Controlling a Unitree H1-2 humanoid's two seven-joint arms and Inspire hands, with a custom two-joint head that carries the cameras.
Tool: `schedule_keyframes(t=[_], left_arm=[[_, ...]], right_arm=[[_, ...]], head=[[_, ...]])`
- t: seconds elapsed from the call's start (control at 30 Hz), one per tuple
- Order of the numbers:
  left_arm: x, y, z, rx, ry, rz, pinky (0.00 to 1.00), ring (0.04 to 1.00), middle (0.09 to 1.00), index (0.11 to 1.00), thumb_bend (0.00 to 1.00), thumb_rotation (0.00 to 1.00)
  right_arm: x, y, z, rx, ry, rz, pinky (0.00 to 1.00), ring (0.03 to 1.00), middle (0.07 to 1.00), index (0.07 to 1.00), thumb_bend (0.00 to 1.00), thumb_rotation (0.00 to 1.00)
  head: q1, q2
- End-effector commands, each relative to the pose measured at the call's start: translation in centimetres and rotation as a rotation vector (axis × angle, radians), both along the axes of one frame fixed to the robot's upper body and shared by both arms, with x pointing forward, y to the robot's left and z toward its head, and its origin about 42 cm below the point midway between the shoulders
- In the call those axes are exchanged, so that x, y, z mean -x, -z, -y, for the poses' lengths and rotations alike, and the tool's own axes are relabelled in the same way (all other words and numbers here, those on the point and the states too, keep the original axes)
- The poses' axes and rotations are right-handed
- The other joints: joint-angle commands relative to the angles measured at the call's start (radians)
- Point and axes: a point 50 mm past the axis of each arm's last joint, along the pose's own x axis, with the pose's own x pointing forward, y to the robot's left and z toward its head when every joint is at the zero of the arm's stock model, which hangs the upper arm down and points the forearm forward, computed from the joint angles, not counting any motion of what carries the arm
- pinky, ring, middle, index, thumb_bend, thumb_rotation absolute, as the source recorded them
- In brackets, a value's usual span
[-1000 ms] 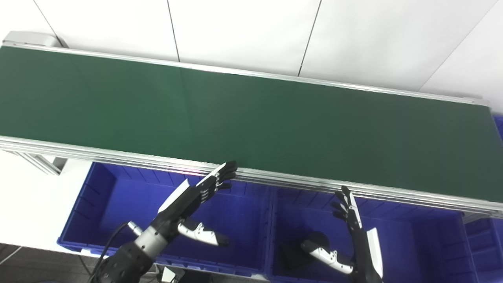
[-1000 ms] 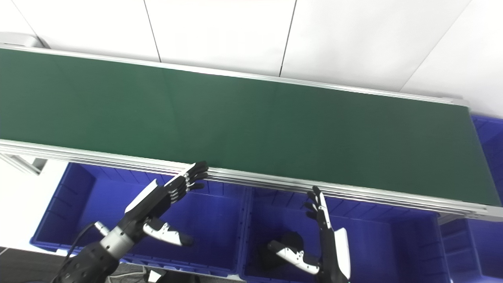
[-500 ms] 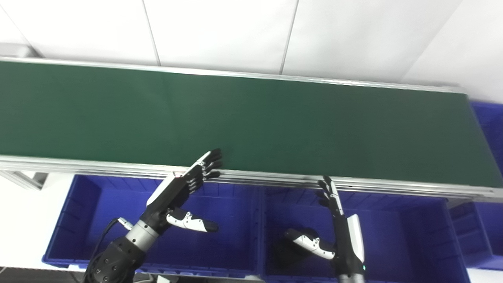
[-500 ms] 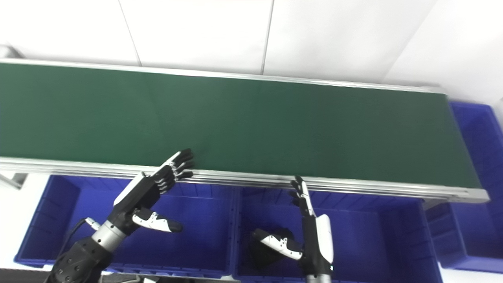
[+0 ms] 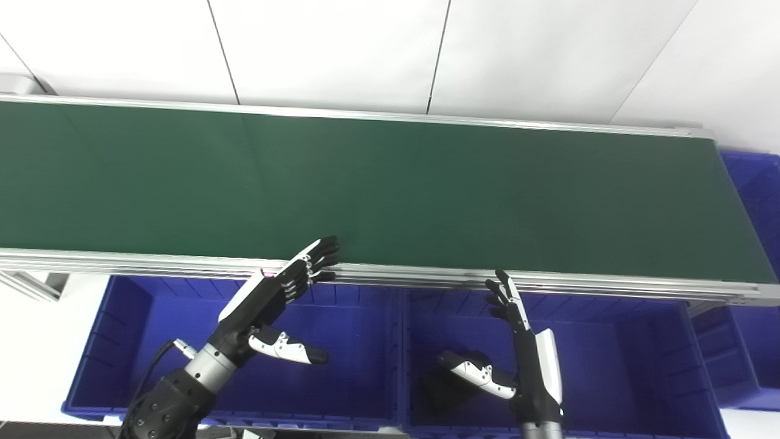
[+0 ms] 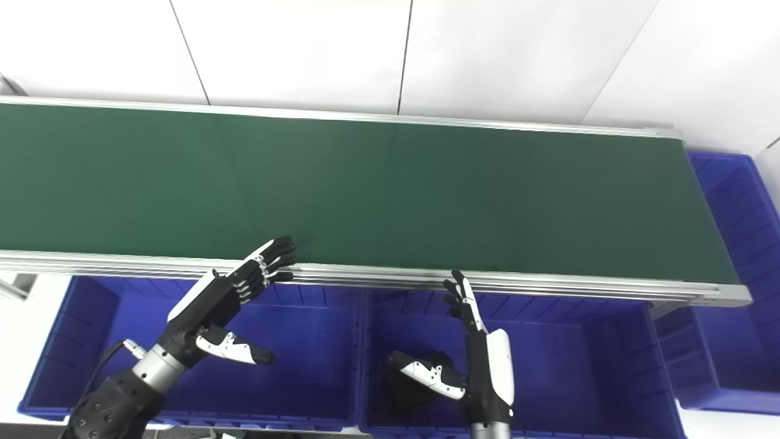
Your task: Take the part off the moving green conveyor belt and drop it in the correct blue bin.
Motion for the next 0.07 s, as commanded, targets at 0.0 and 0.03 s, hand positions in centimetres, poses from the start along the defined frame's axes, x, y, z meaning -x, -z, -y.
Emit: schedule_keyframes(t=[0.0, 0.03], left_arm=[[0.16, -1.02, -0.25, 0.018, 0.001, 0.042, 0.87, 0.934, 0.970, 0.975, 1.00, 0.35], [0.33, -1.06, -0.31, 0.017, -0.001, 0.041, 0.87, 0.933, 0.969, 0.977, 1.00, 0.35]], right_arm=[[-0.27, -1.12, -0.40, -0.019, -0.021, 0.077, 0.74, 0.822, 0.881, 0.960, 0.92, 0.57], [-0.28, -1.12, -0.44, -0.015, -0.023, 0.078, 0.73, 0.820, 0.879, 0.959, 0.92, 0.57]], head=[[0.010, -0.003], [0.010, -0.003]])
